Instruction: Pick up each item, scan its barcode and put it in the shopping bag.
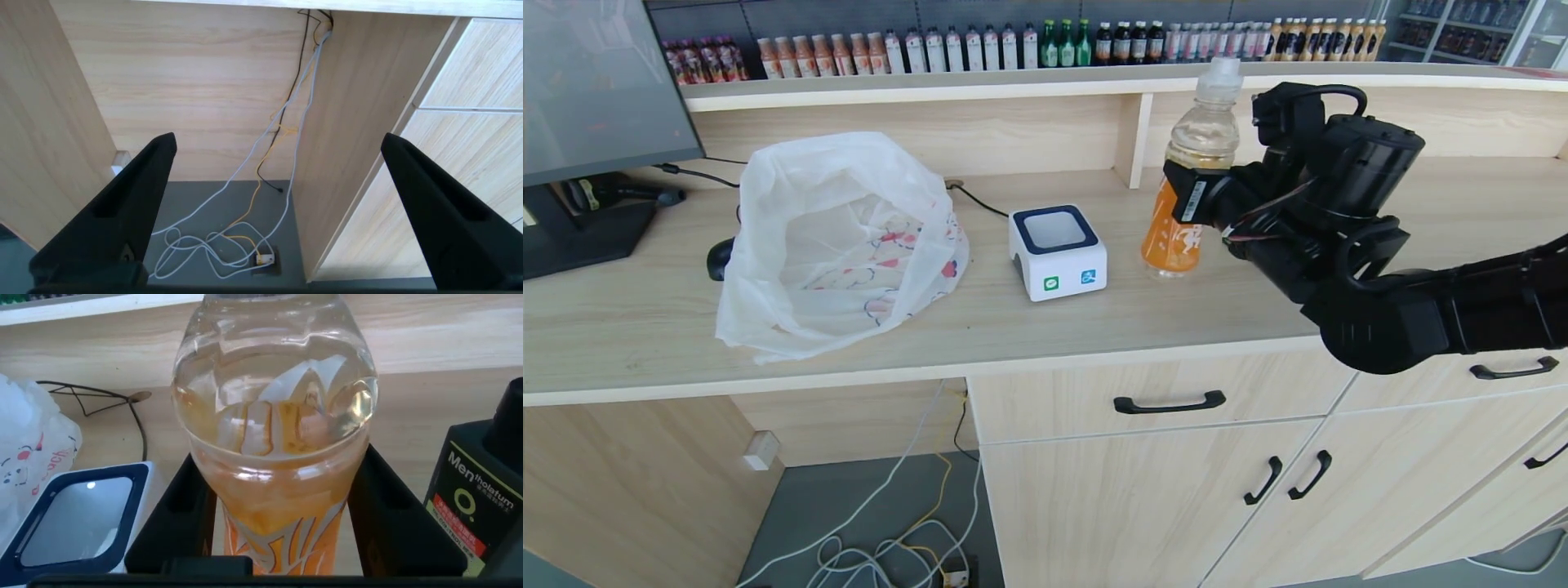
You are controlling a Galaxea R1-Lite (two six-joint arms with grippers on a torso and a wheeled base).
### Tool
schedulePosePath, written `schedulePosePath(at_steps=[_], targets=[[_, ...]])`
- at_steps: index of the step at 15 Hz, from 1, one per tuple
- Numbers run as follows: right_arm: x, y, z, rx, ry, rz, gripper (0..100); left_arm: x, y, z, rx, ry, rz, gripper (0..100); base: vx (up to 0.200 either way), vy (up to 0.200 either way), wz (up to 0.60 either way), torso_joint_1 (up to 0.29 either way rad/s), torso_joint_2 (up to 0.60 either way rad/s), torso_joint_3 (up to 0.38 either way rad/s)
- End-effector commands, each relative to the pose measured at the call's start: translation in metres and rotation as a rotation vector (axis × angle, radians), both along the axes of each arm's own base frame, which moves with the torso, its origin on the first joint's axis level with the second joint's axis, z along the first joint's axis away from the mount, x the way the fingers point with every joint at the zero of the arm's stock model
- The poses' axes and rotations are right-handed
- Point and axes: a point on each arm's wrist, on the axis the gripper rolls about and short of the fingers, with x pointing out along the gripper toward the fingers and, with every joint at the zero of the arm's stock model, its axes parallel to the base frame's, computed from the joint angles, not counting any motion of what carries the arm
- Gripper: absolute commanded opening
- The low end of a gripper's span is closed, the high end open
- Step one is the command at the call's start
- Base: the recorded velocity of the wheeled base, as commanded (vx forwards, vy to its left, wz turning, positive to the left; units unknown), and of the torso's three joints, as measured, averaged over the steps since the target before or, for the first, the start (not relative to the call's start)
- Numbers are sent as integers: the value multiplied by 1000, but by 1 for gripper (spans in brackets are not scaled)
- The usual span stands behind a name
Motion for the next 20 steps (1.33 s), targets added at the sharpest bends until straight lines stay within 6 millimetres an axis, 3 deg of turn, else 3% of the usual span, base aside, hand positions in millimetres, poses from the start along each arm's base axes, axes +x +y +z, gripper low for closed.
schedulePosePath(at_steps=[1, 4, 5, 12, 17, 20], targets=[[-9, -3, 1, 0, 3, 0, 0, 0, 0, 0, 0, -1, 0, 100, 0, 0, 0, 0, 0, 0], [-8, -4, -3, -6, 15, 0, 0, 0, 0, 0, 0, -1, 0, 100, 0, 0, 0, 0, 0, 0], [-8, -4, -4, -7, 16, 0, 100, 0, 0, 0, 0, -1, 0, 100, 0, 0, 0, 0, 0, 0], [-7, -3, -7, -25, 23, 1, 100, 0, 0, 0, 0, -1, 0, 100, 0, 0, 0, 0, 0, 0], [12, 7, -23, -42, 0, -4, 100, 0, 0, 0, 0, -1, 0, 100, 0, 0, 0, 0, 0, 0], [16, 9, -20, -35, -23, -4, 100, 0, 0, 0, 0, -1, 0, 100, 0, 0, 0, 0, 0, 0]])
